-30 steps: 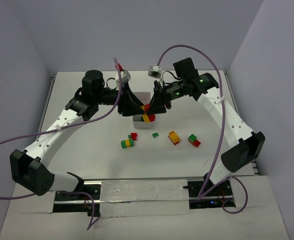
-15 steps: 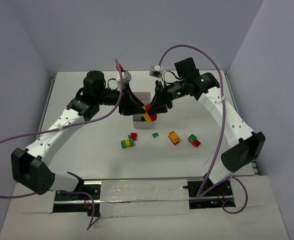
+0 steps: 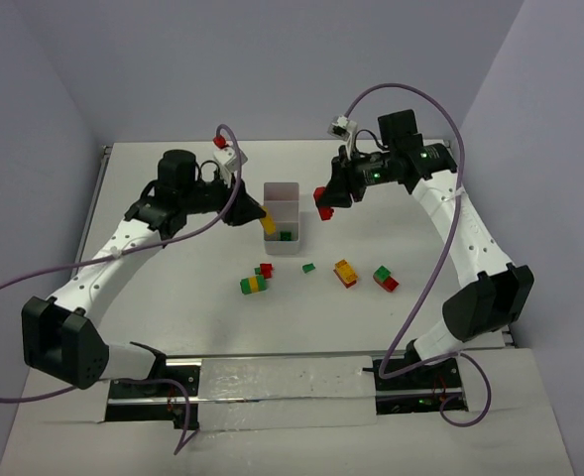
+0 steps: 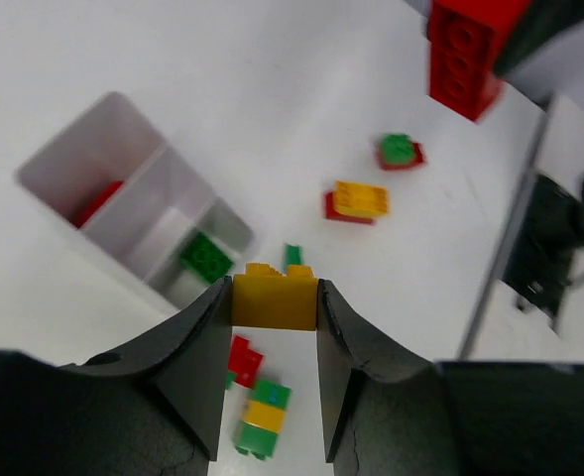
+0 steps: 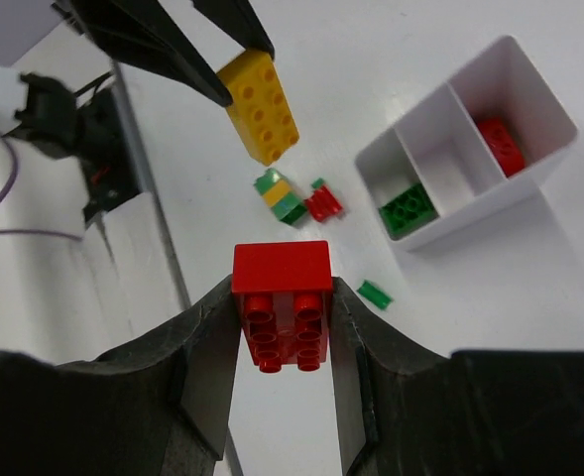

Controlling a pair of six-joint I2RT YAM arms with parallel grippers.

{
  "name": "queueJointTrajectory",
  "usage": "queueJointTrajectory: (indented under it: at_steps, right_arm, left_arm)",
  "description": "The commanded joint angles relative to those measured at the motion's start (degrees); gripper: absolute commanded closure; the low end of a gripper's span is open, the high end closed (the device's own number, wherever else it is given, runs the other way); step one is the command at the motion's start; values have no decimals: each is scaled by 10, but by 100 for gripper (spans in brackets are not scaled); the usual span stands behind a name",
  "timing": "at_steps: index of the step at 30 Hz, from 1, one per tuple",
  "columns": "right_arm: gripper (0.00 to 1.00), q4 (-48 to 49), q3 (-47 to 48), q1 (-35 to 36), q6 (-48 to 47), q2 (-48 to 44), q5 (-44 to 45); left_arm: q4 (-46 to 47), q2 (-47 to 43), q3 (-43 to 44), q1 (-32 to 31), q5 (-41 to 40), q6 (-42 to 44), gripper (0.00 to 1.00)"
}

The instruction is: Sort the legos into containers by color

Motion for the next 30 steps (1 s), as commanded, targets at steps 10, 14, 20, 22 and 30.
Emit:
queueJointTrajectory:
  at_steps: [10, 14, 20, 22, 30]
  right_arm:
    - [100, 286, -104, -1, 263, -81, 317]
    - [100, 298, -106, -1, 291, -79, 368]
    - [100, 310, -114, 3, 319, -79, 430]
    - [100, 313, -117, 4, 321, -78, 431]
    - [100, 321, -110, 31, 327, -69, 486]
  left_arm:
    - [116, 108, 45, -123, -481, -118, 100]
    - [130, 138, 56, -131, -524, -128, 100]
    - [169, 177, 63, -138, -550, -123, 100]
    - [173, 192, 67, -139, -552, -122, 99]
    - [153, 214, 78, -142, -541, -124, 73]
